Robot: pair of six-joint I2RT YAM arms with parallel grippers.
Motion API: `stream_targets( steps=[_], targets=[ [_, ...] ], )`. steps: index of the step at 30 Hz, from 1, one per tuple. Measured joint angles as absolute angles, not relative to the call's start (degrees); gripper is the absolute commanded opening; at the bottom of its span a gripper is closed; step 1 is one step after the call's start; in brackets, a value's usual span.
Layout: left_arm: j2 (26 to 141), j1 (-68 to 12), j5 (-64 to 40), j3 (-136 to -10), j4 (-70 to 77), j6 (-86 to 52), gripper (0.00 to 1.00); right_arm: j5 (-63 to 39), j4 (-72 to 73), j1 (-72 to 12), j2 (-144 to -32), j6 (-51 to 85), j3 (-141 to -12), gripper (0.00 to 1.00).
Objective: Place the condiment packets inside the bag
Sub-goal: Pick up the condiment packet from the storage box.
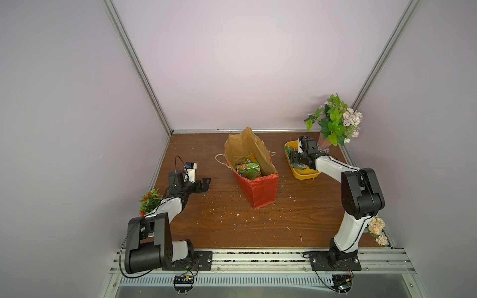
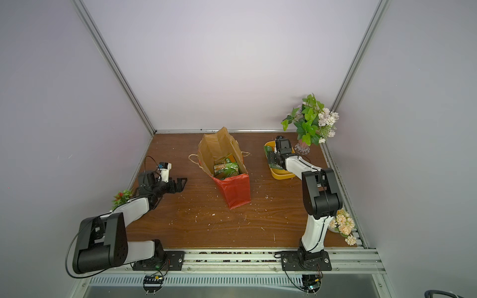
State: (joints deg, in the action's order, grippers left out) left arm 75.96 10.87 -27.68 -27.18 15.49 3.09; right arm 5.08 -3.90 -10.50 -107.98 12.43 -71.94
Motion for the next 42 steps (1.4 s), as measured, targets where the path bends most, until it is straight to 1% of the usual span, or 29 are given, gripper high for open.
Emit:
stream_targets(
  steps=[4, 12, 14, 19, 22, 36, 42],
  targets=[
    [75.96, 10.87, -27.66, -27.18, 15.49, 3.07, 0.99, 6.31, -4.45, -10.55, -109.82, 12.01, -74.0, 0.67],
    [75.99, 10.87, -27.64, -27.18, 15.49, 3.09, 0.99, 9.98, -6.0, -10.98, -113.54, 11.16, -78.65, 0.42],
    [76.01, 10.87, -27.64, -27.18, 15.49, 3.09, 0.99, 10.66, -6.15, -11.09, -113.73, 11.09, -78.91, 0.34],
    [76.03, 10.87, -27.62, -27.2, 15.49, 3.09, 0.99, 11.22, -6.17, -11.2, -113.67, 11.18, -78.91, 0.09],
    [76.03, 10.87, -27.62, -27.2, 15.49, 3.09, 0.99, 11.22, -6.15, -11.2, -112.75, 11.27, -78.63, 0.0],
    [76.03, 10.87, -27.64, -27.2, 15.49, 3.09, 0.99, 10.66, -4.43, -11.18, -94.21, 14.13, -71.5, 0.0],
    [76.03, 10.87, -27.64, -27.2, 15.49, 3.09, 0.99, 8.56, -4.16, -11.18, -88.05, 16.05, -69.17, 0.0]
  ],
)
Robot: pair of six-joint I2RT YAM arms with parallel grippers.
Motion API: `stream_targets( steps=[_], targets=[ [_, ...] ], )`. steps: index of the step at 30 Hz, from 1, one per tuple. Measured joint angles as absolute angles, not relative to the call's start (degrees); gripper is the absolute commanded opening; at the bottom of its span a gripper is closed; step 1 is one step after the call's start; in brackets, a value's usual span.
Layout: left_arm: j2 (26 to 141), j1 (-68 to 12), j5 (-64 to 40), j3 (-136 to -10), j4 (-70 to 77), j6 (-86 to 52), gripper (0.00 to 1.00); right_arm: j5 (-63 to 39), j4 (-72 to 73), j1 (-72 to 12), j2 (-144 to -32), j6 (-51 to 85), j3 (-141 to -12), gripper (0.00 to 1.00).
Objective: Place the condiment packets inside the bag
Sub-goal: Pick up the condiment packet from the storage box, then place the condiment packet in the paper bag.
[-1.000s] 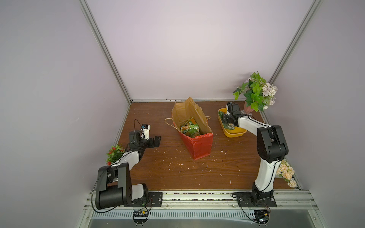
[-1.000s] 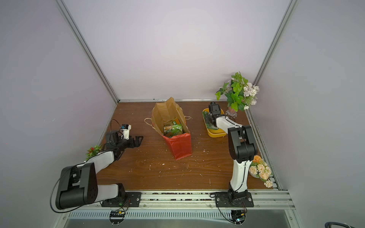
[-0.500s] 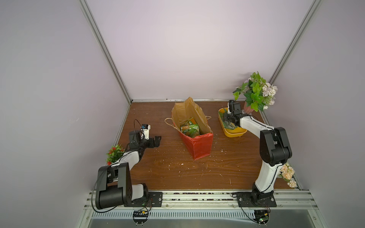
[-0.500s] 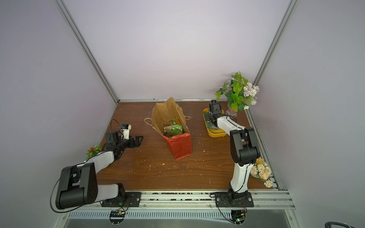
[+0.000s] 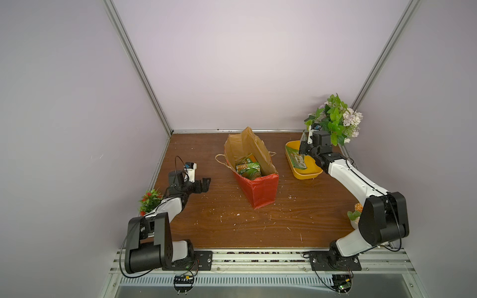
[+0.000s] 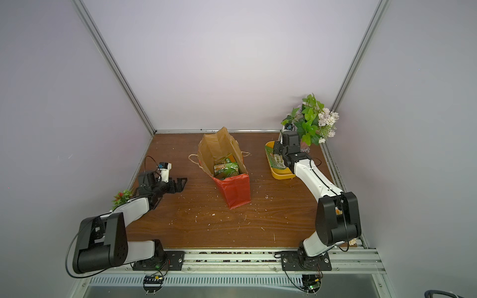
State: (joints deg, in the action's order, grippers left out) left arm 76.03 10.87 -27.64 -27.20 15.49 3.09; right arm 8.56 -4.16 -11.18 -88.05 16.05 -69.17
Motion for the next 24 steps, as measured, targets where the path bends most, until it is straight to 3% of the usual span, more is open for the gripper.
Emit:
stream_targets(
  steps=[8, 24],
  targets=[
    [76.01, 10.87, -27.64, -27.18, 15.49, 3.09, 0.99, 1.28, -4.05, -11.16, -78.17, 17.28, -68.86, 0.0],
    [75.31, 10.87, -27.64, -27.2, 15.49, 3.09, 0.99, -28.27, -3.49, -13.41, -67.05, 18.46, -71.2, 0.0]
  ],
)
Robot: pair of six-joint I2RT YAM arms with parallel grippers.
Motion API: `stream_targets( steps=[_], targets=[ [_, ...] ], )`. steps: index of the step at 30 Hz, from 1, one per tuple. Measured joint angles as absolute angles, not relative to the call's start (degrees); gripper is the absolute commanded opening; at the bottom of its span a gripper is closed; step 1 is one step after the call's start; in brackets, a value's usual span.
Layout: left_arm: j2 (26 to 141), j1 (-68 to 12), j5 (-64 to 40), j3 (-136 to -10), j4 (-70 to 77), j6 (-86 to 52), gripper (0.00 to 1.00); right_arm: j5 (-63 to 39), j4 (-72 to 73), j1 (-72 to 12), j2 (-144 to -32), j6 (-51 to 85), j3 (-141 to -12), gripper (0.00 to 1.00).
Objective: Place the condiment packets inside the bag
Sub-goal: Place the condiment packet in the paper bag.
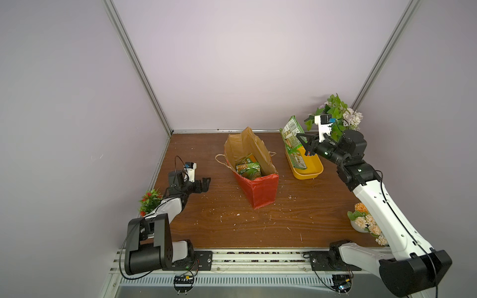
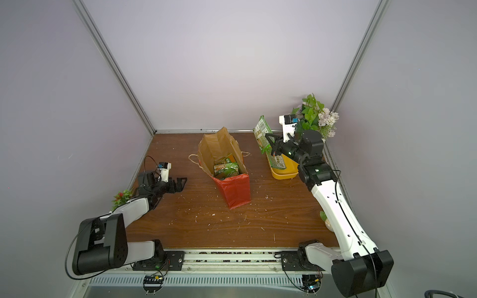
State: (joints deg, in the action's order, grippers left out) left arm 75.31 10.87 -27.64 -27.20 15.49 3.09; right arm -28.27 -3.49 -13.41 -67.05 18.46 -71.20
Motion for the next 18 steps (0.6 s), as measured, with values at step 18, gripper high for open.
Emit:
stream_targets(
  steps=[18],
  targets=[
    [74.46, 10.87, -27.66, -27.18, 15.49, 3.11, 0.99, -29.54, -3.01, -32.14, -76.4, 20.38, -80.86, 0.0]
  ],
)
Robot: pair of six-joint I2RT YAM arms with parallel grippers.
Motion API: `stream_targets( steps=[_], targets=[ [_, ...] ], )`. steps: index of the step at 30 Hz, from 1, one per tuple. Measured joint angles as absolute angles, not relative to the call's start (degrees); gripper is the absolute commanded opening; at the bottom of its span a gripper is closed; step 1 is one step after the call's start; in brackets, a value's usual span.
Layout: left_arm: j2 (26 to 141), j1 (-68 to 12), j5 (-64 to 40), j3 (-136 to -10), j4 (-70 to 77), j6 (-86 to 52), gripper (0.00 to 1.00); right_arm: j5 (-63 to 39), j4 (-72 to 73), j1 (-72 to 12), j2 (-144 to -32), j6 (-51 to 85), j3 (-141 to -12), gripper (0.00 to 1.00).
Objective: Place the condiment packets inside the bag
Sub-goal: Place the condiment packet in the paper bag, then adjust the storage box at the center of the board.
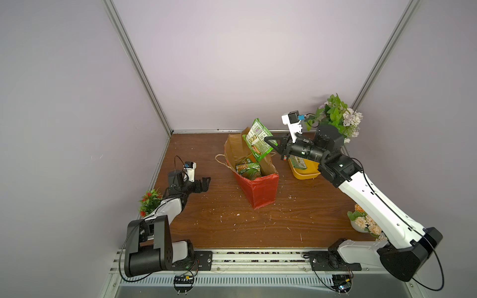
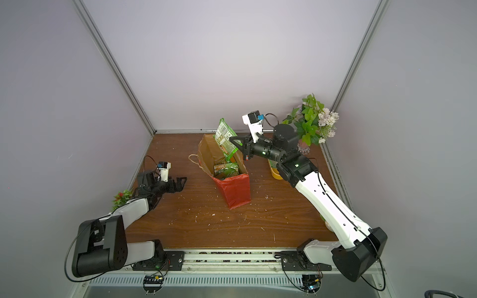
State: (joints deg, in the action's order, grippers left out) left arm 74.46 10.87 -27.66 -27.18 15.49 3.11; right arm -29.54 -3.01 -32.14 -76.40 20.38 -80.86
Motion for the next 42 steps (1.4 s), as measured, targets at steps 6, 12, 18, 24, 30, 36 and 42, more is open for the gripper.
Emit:
stream_targets(
  steps=[6, 12, 18, 24, 30, 36, 42],
  targets=[
    [74.39, 10.87, -27.66, -27.18, 15.49, 3.22, 0.99, -26.0, -4.54, -33.5, -81.71, 20.36, -80.86, 0.09],
    [74.39, 10.87, -27.66, -27.18, 15.49, 3.27, 0.99, -22.87, -6.04, -34.17, -84.05, 20.03, -82.7, 0.54],
    [74.39, 10.87, -27.64, -27.18, 15.49, 3.29, 0.99, -16.56, -7.27, -34.22, -82.87, 18.92, -85.1, 0.66],
    [74.35, 10.87, -27.66, -27.18, 15.49, 3.27, 0.99, -6.5, -8.45, -27.35, -79.29, 18.46, -82.56, 0.71],
    [74.06, 10.87, -27.7, -27.18, 15.49, 3.29, 0.99, 4.71, -8.14, -14.37, -79.9, 19.11, -70.94, 0.71],
    [74.06, 10.87, -27.73, -27.18, 15.49, 3.29, 0.99, 12.23, -8.19, -11.77, -87.2, 19.53, -62.11, 0.69],
    [74.06, 10.87, -27.73, -27.18, 15.49, 3.27, 0.99, 15.7, -6.28, -10.5, -93.91, 19.55, -60.4, 0.67]
  ],
)
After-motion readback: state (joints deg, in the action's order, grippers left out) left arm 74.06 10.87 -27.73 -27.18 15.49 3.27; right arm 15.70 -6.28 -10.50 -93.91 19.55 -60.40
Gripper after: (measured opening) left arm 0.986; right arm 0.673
